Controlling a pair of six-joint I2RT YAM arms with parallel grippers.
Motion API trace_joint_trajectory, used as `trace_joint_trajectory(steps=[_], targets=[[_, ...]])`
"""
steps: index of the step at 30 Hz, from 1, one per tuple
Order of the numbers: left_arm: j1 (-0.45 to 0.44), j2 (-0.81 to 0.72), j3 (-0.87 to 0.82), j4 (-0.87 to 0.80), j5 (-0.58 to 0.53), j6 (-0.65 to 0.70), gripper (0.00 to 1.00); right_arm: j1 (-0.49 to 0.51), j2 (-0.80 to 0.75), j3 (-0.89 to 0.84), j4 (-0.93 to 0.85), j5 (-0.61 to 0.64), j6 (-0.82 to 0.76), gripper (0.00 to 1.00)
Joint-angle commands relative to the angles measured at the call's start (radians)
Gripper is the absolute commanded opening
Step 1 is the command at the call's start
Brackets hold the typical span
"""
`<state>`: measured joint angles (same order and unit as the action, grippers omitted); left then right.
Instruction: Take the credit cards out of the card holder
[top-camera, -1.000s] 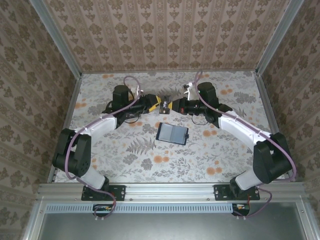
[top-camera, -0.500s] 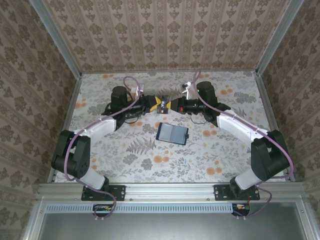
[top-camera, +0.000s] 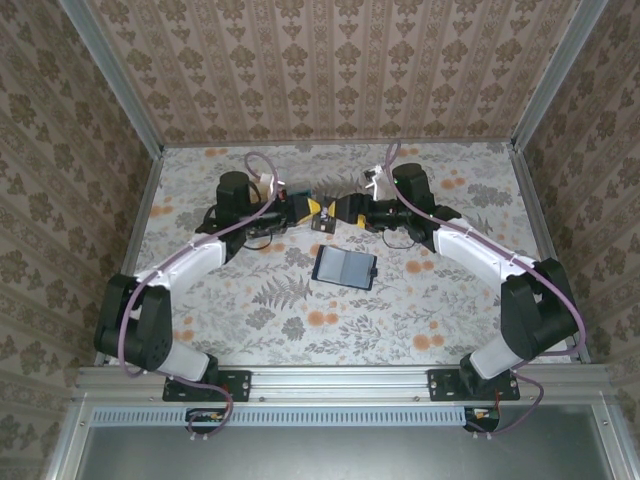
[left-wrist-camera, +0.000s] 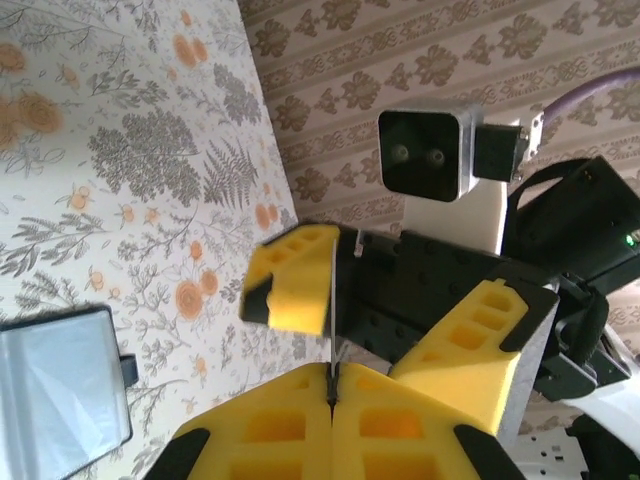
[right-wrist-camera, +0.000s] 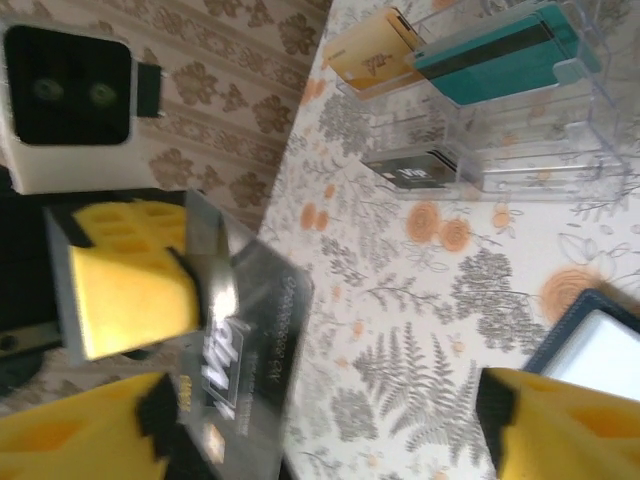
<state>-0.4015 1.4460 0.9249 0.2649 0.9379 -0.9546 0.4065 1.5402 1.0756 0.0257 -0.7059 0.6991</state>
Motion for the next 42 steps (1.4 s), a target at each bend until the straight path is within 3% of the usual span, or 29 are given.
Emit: trace_joint_trajectory(steps=[1,5,11,15,19,22,31,42], targets=[[0.013,-0.062,0.104,-0.372,-0.044,0.304,0.00,0.000,-0.038,0.032,-0.096,0.056,-0.062,0.95],[0.017,-0.090,0.197,-0.661,-0.203,0.578,0.00,0.000,-0.088,0.023,-0.149,0.120,-0.096,1.00],[0.020,-0.226,0.117,-0.683,-0.418,0.922,0.00,0.000,-0.143,0.017,-0.230,0.209,-0.134,1.00],[0.020,-0.299,0.076,-0.725,-0.553,1.222,0.00,0.001,-0.203,0.008,-0.263,0.250,-0.153,1.00],[0.018,-0.303,0.068,-0.762,-0.709,1.442,0.00,0.000,-0.224,0.004,-0.290,0.274,-0.168,1.00],[0.016,-0.269,0.049,-0.750,-0.810,1.553,0.00,-0.004,-0.232,0.003,-0.302,0.284,-0.176,1.00],[0.012,-0.129,0.043,-0.669,-0.886,1.788,0.00,-0.039,-0.251,-0.001,-0.320,0.282,-0.187,1.00],[-0.009,0.081,0.111,-0.626,-0.963,1.893,0.00,-0.088,-0.249,-0.016,-0.313,0.253,-0.187,1.00]])
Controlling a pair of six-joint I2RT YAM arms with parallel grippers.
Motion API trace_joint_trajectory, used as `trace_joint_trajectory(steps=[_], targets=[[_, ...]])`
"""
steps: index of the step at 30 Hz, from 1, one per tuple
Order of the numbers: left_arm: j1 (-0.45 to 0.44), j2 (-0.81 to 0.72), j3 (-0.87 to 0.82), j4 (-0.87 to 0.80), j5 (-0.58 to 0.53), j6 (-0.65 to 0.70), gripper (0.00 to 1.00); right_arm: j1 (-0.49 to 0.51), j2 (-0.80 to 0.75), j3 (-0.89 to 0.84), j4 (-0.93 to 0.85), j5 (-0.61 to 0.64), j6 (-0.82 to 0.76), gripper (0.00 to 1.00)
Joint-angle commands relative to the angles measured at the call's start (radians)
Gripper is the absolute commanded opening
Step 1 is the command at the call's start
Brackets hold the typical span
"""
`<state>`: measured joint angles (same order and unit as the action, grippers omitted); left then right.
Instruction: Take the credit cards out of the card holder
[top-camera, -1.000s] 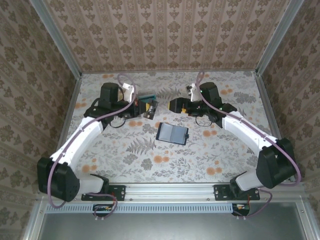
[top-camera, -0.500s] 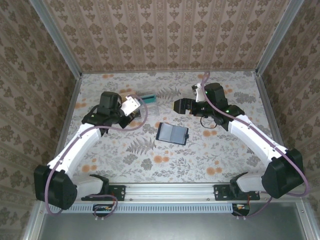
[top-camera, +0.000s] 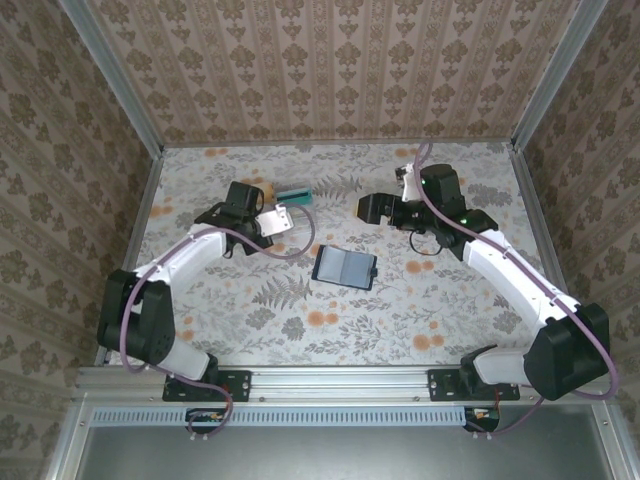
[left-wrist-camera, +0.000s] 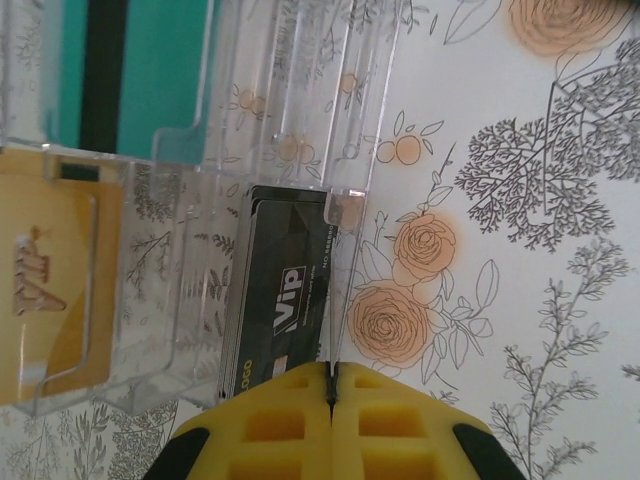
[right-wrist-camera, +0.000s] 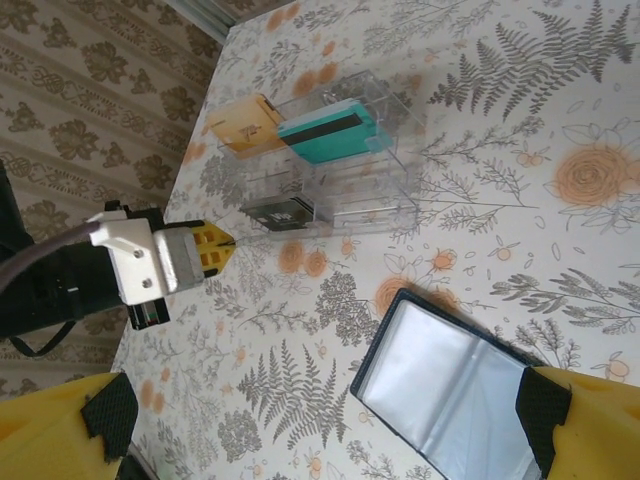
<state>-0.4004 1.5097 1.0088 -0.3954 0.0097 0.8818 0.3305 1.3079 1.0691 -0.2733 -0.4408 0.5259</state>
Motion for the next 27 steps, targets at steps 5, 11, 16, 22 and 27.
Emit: trace_joint_trajectory(steps=[5,11,16,22,27], targets=[[-0.011,0.052,0.035,0.093,-0.042,0.057,0.00,-0.029,-0.007,-0.009,-0.013,-0.026,-0.011,1.00],[-0.004,0.096,0.039,0.138,-0.046,0.076,0.00,-0.043,0.014,0.000,-0.012,-0.045,-0.012,1.00],[0.011,0.128,0.058,0.129,-0.033,0.072,0.00,-0.053,0.029,0.010,-0.011,-0.052,-0.012,1.00],[0.022,0.153,0.060,0.135,-0.019,0.067,0.00,-0.060,0.043,0.015,-0.005,-0.061,-0.010,1.00],[0.032,0.166,0.060,0.143,-0.017,0.065,0.00,-0.062,0.054,0.017,0.001,-0.068,-0.006,1.00]])
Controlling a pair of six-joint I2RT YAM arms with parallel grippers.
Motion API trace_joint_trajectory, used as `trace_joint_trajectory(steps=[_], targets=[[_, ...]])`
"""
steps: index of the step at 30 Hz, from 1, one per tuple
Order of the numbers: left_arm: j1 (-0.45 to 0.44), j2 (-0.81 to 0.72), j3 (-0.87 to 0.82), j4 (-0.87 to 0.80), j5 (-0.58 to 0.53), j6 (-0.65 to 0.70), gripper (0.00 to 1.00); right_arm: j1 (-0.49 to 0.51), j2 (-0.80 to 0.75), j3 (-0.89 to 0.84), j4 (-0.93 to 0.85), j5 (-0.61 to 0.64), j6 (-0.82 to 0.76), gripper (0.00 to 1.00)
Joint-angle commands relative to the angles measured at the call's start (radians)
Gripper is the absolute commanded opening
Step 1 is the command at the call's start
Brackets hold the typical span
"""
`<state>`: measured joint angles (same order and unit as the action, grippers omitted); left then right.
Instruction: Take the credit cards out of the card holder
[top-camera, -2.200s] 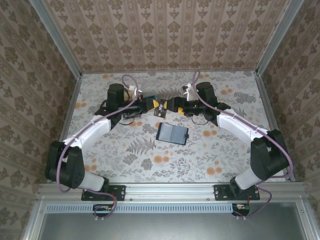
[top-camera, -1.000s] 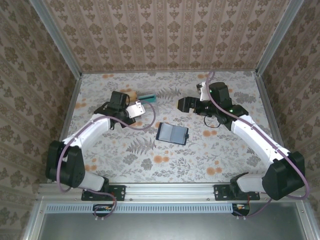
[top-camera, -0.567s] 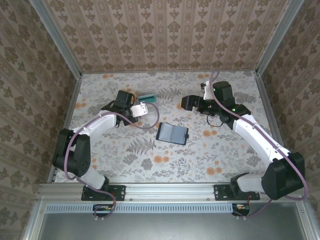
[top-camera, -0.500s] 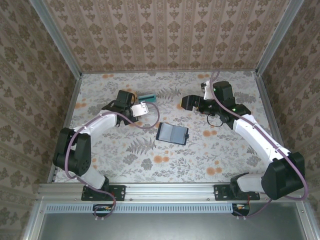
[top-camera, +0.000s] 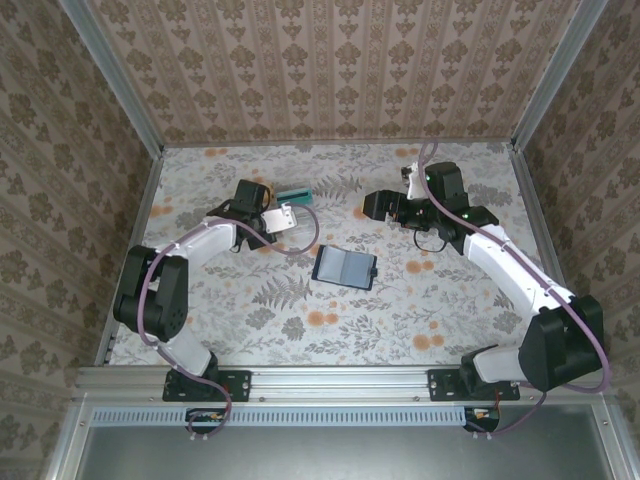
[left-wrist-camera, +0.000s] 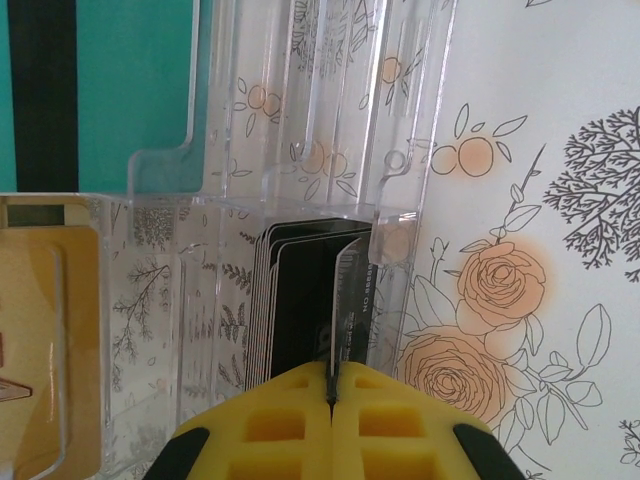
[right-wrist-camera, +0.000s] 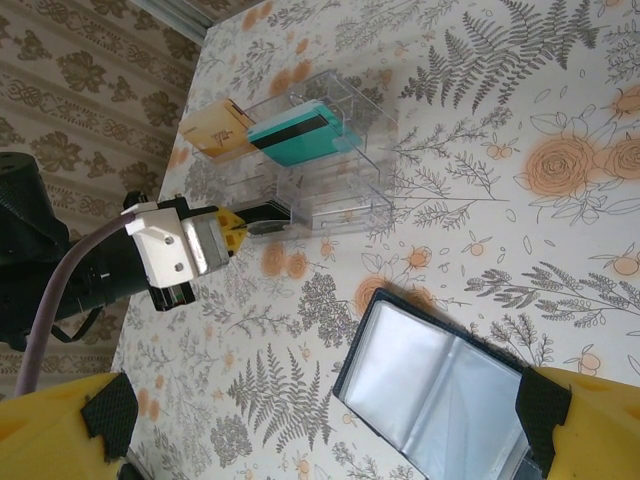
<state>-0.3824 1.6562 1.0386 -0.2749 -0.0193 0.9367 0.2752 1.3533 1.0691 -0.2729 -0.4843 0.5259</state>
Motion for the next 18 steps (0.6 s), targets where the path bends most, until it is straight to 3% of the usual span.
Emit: trace_joint_trajectory(steps=[1,2,6,18], targets=[[0.017,0.021,0.029,0.025,0.011,0.007,0.00,-0.008,0.012,0.019,0.000,-0.026,-0.004,1.00],[0.018,0.023,0.032,0.025,0.012,0.004,0.00,-0.007,0.013,0.019,0.002,-0.026,-0.004,1.00],[0.022,0.029,0.037,0.041,-0.012,0.001,0.34,-0.010,0.022,0.019,0.009,-0.032,0.004,1.00],[0.034,0.030,0.035,0.094,-0.055,-0.027,0.35,-0.010,0.030,0.022,0.015,-0.038,0.013,1.00]])
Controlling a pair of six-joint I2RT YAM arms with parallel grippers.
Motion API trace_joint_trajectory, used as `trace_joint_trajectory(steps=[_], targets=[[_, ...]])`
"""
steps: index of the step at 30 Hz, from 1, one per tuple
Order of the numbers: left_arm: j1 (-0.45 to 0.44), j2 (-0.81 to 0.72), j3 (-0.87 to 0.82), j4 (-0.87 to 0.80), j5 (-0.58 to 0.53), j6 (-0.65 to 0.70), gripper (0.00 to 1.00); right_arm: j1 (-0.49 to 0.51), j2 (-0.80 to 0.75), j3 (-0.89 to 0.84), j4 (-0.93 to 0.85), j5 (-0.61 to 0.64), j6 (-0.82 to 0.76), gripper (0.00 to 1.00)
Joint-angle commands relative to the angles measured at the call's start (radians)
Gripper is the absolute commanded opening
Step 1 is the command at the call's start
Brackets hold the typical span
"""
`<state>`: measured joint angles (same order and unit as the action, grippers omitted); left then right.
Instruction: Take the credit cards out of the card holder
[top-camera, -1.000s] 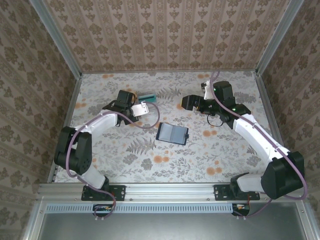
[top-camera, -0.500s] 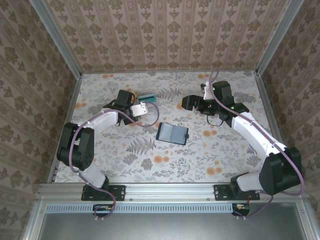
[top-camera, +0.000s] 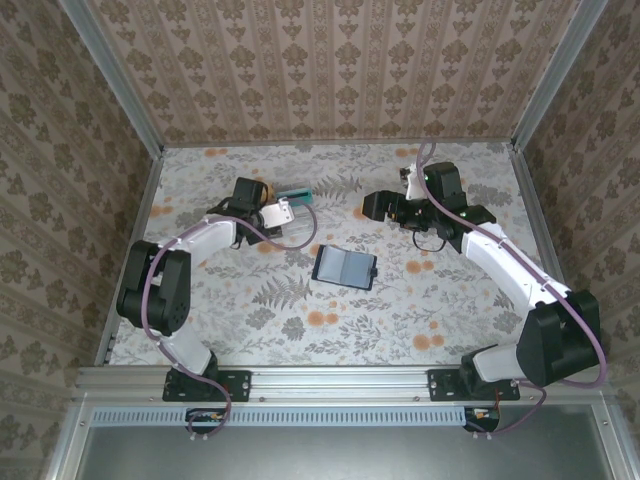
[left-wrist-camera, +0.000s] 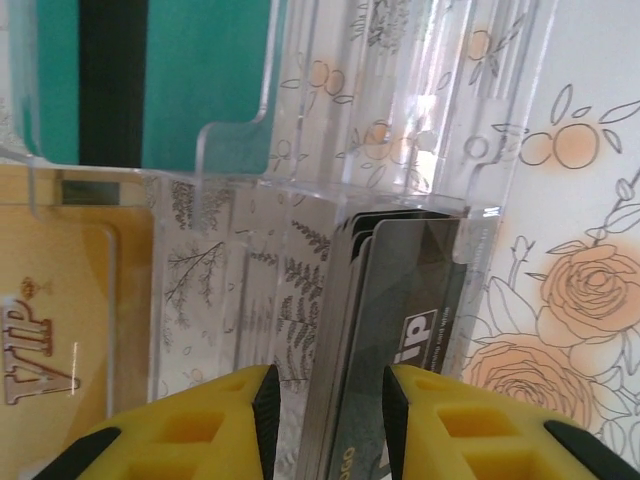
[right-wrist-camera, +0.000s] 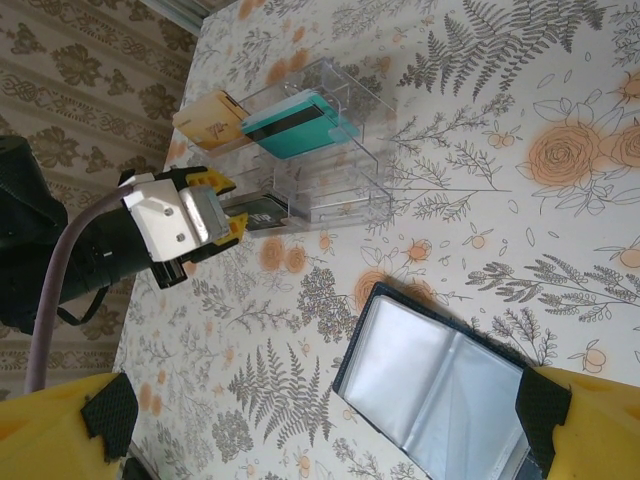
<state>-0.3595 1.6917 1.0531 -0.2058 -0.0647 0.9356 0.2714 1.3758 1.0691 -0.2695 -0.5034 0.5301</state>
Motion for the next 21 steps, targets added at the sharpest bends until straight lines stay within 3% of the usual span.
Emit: trace_joint_trajectory(steps=[1,4,6,9,11,12,13,21], targets=[[0.014,-0.018,0.015,0.036,-0.001,-0.039,0.36,-0.007,0.008,0.020,0.011,-0.020,0.010,1.00],[0.016,-0.060,0.001,0.061,0.015,-0.084,0.36,-0.007,0.008,0.014,0.013,-0.022,0.013,1.00],[0.017,-0.094,-0.004,0.076,0.027,-0.131,0.43,-0.005,0.008,0.006,0.019,-0.023,0.018,1.00],[0.021,-0.150,-0.005,0.087,0.053,-0.246,0.60,-0.002,0.008,-0.007,0.021,-0.015,0.022,1.00],[0.022,-0.187,-0.006,0.088,0.067,-0.326,0.79,0.004,0.036,-0.017,0.021,-0.007,0.024,1.00],[0.022,-0.207,-0.008,0.090,0.071,-0.370,0.94,0.011,0.038,-0.022,0.018,-0.001,0.024,1.00],[0.021,-0.230,-0.011,0.093,0.075,-0.415,1.00,0.018,0.039,-0.027,0.015,0.010,0.022,1.00],[0.025,-0.387,-0.053,0.076,0.046,-0.760,1.00,0.081,0.048,-0.083,0.003,0.101,0.028,1.00]])
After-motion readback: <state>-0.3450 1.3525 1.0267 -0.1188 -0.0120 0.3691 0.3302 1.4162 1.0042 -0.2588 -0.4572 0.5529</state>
